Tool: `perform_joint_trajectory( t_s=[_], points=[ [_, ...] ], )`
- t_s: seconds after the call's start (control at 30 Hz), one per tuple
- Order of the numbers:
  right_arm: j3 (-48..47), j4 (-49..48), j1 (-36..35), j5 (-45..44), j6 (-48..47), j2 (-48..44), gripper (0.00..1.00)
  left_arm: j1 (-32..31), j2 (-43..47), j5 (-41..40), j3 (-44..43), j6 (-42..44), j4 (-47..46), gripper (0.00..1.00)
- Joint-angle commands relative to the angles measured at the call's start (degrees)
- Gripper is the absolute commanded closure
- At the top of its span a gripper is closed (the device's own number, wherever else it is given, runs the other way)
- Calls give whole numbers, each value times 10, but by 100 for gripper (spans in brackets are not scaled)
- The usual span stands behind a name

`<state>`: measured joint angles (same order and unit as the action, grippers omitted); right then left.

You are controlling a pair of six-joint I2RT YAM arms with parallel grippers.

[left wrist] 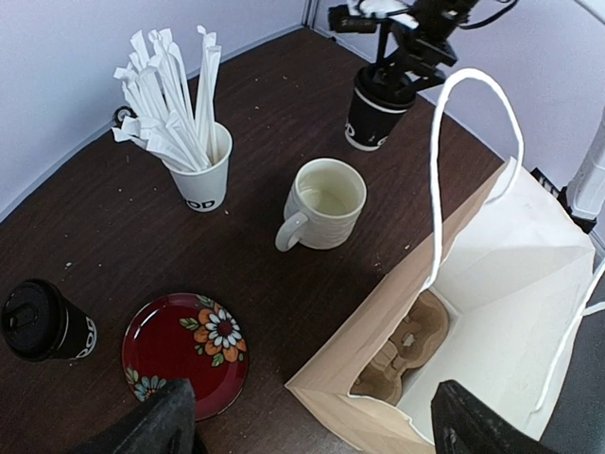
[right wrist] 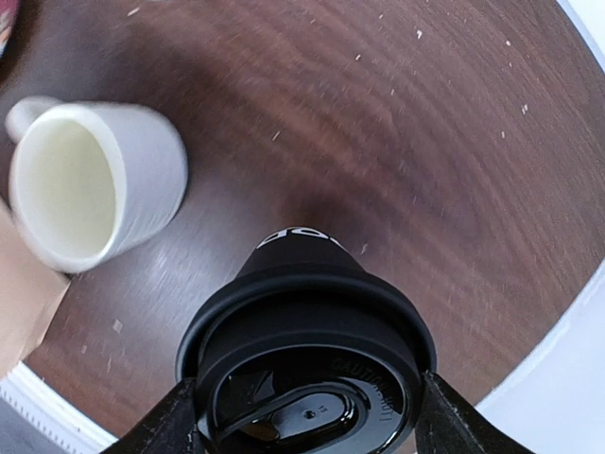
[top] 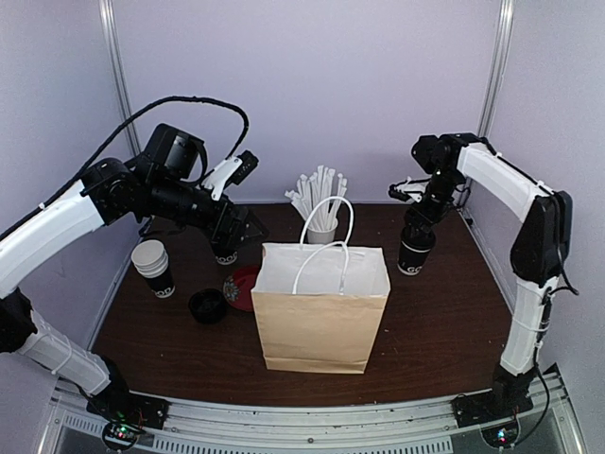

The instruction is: Pack the takeout coffee

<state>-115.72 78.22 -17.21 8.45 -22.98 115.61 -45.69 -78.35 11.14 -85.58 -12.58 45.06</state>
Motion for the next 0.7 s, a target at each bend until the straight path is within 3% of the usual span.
perform_joint_trajectory(
  t_s=[0.0, 0.3, 0.67],
  points=[
    [97, -1, 3, 44, -41, -115, 33, 3, -1, -5, -2, 2, -6, 9],
    [335, -23, -7, 114, -221, -300, 29, 3, -5, -11, -12, 2, -9, 9],
    [429, -32, -48, 112, -279, -340, 30, 3, -8, -1, -12, -15, -9, 9]
  ],
)
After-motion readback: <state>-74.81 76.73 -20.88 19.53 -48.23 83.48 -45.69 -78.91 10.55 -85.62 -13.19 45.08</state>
